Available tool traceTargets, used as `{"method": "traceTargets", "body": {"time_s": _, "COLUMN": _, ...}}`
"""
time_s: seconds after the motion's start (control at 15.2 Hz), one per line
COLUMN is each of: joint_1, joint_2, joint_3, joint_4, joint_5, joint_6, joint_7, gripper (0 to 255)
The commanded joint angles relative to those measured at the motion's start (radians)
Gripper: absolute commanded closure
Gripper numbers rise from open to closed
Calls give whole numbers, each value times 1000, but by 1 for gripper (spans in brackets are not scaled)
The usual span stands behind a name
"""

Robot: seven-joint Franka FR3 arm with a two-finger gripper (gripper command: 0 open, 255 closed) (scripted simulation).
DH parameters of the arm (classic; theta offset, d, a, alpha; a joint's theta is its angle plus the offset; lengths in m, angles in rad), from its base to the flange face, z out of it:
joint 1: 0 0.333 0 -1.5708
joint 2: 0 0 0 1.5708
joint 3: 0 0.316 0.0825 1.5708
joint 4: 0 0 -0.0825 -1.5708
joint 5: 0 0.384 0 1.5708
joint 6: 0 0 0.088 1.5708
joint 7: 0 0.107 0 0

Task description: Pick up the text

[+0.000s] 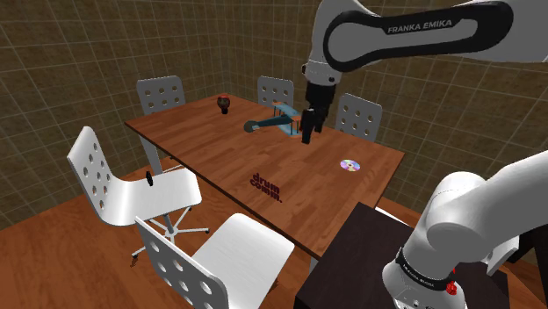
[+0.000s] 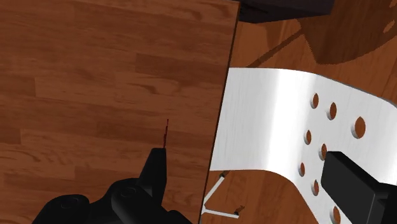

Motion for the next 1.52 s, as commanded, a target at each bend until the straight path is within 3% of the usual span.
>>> {"method": "traceTargets", "body": {"time_s": 0.0, "joint_1": -5, "joint_2": 70, "joint_3": 1, "joint_4": 10, "joint_5": -4, "joint_6": 58, "joint_7": 3, "gripper": 0}}
{"method": "traceTargets", "body": {"time_s": 0.73, "joint_1": -26, "joint_2": 456, "joint_3": 2, "joint_4": 123, "joint_5": -29, "joint_6": 316, "joint_7": 32, "gripper": 0}}
{"method": "traceTargets", "body": {"time_s": 1.45, "joint_1": -38, "joint_2": 873, "joint_3": -15, "joint_4": 390, "joint_5": -58, "joint_6": 449, "joint_7": 65, "gripper": 0}}
